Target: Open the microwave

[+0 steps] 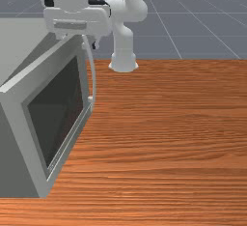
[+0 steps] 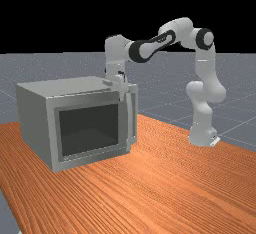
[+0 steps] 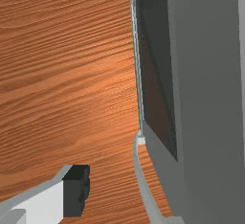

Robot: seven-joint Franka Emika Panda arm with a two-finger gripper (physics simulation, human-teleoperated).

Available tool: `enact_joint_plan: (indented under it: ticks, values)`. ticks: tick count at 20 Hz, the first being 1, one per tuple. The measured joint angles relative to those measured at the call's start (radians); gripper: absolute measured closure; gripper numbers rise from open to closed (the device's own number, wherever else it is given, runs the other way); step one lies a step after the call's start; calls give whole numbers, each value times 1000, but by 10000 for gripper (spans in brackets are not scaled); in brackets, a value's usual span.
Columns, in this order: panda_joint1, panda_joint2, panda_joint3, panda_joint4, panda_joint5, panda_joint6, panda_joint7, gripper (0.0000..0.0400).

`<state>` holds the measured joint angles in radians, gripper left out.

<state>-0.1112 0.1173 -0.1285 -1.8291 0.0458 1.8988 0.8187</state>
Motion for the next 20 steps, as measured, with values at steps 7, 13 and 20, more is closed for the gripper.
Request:
enact_joint_plan:
  ticks: [7,13,20]
  values:
    - [-3,9,154,14,-11,6,82,0]
    - [19,165,244,236,-14,-88,135,84]
    - [76,382,261,562,-44,-201,146,135]
